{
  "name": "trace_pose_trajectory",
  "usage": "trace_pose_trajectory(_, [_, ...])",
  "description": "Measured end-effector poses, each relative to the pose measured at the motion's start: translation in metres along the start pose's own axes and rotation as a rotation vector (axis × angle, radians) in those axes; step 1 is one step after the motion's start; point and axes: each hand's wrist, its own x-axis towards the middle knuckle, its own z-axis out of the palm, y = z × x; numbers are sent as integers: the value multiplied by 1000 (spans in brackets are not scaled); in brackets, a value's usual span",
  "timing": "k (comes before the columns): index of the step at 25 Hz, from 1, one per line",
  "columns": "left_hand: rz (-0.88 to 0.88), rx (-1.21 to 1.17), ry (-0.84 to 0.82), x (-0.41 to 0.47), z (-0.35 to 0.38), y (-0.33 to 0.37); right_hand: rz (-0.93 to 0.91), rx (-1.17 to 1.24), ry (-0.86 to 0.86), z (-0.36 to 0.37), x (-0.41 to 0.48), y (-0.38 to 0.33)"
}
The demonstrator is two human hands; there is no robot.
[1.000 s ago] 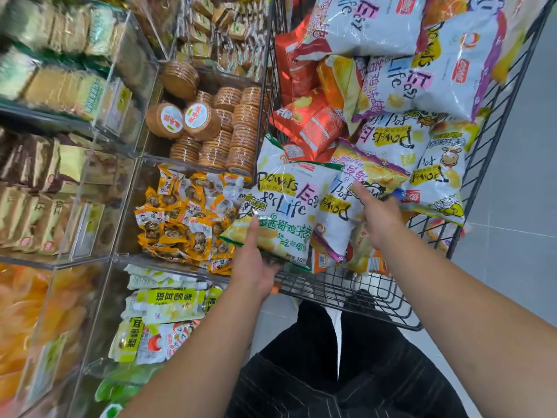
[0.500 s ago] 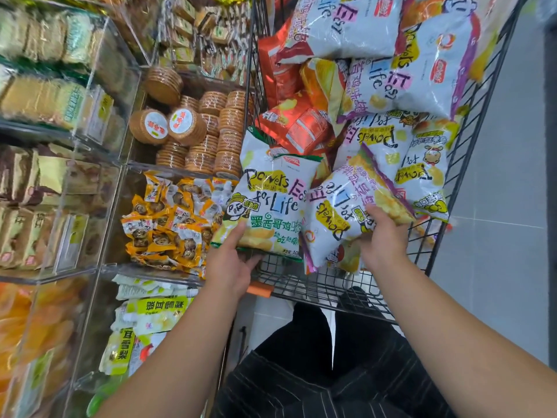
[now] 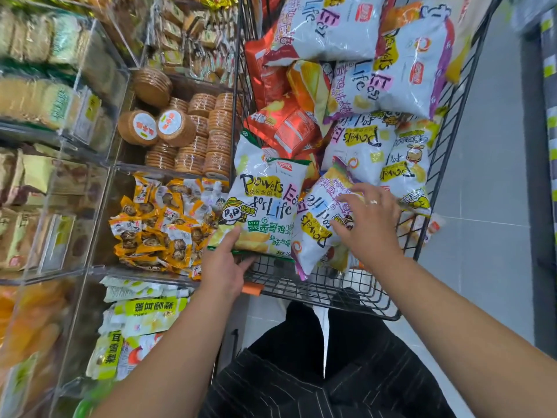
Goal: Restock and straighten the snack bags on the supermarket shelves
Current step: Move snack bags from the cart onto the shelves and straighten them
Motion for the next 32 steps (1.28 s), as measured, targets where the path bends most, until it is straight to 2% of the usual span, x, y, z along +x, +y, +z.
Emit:
trace_pose_trajectory(2, [16,-12,4,-2,-1,0,-207,-222,-327,-2,32,-8])
trace_pose_trajectory(6, [14,-2,31,-5,-7,-2,-430,-567,-730,10,77,-20])
trace_pose_trajectory(10, [-4,-20,35,-8,-18,2,-501,-925,-806,20,84,-31])
trace_pose_trajectory(12, [-9,-25,19,-12,-21,6,-490,-935,-824,19,85,-37])
trace_pose_trajectory(16, [-25,-40,-23,-20,-23,12,-276,-634,-846,4,78,-34])
trace_pose_trajectory(18, [-46,-44,-58,-24,-23,14,-109,-487,-827,-5,68,-25])
trace_pose_trajectory(20, [-67,-47,-102,-29,-22,16,140,-219,-740,-13,51,-15])
trace_pose_trajectory(22, [-74,-48,-146,-35,-19,18,416,165,-592,-26,31,-8])
trace_pose_trajectory(24, [-68,-28,-219,-43,-15,21,587,390,-458,-36,7,-4])
trace_pose_trajectory(28, [-12,180,-426,-61,-2,27,728,579,-244,-39,-35,-1])
trace_pose_trajectory(32, [75,579,-621,-78,7,40,780,717,8,-54,-67,4])
